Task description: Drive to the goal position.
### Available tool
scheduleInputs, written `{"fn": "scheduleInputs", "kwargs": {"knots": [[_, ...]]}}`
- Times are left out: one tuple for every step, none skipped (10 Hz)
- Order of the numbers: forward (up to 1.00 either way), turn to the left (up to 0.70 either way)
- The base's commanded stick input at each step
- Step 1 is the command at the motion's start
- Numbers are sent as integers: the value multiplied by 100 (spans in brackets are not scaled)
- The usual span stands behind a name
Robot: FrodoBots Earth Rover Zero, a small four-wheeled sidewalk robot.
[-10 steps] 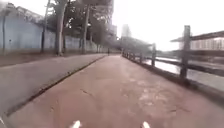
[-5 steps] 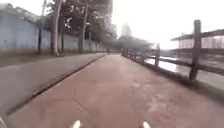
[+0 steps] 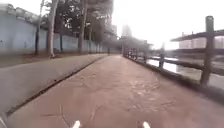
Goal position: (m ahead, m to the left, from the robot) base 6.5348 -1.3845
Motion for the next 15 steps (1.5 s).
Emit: {"fn": "scheduleInputs", "kwargs": {"knots": [[70, 0], [70, 0], [70, 0], [70, 0], [70, 0], [70, 0], [70, 0], [70, 0], [70, 0], [70, 0], [70, 0], [70, 0], [70, 0], [70, 0], [70, 0]]}}
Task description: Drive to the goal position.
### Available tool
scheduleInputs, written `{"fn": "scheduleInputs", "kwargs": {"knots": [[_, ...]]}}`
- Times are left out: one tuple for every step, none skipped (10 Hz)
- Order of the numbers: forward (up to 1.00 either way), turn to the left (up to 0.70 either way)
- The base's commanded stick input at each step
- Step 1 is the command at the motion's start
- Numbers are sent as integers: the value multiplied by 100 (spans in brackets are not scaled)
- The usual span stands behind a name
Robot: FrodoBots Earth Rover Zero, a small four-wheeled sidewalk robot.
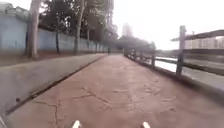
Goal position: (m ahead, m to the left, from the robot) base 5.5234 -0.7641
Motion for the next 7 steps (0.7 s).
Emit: {"fn": "scheduleInputs", "kwargs": {"knots": [[70, 0], [70, 0], [70, 0], [70, 0], [70, 0], [70, 0], [70, 0]]}}
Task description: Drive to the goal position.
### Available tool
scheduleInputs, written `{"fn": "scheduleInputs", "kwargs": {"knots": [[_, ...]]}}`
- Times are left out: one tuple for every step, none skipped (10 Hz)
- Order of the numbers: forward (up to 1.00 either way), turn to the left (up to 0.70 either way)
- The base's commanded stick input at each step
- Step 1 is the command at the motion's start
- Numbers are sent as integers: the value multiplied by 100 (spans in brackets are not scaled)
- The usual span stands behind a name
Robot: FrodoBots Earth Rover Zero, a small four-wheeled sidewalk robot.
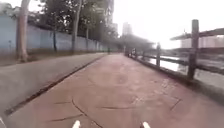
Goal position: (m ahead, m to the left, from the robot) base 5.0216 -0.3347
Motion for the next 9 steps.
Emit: {"fn": "scheduleInputs", "kwargs": {"knots": [[70, 0], [70, 0], [70, 0], [70, 0], [70, 0], [70, 0], [70, 0], [70, 0], [70, 0]]}}
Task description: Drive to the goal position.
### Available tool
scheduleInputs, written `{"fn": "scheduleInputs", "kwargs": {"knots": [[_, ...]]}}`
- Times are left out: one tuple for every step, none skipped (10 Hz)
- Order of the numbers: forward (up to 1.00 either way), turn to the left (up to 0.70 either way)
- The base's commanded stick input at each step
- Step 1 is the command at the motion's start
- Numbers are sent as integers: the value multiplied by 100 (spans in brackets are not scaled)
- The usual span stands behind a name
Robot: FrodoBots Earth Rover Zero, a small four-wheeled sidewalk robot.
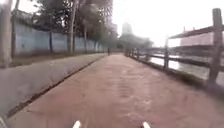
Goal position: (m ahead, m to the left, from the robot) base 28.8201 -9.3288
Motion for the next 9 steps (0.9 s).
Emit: {"fn": "scheduleInputs", "kwargs": {"knots": [[70, 0], [70, 0], [70, 0], [70, 0], [70, 0], [70, 0], [70, 0], [70, 0], [70, 0]]}}
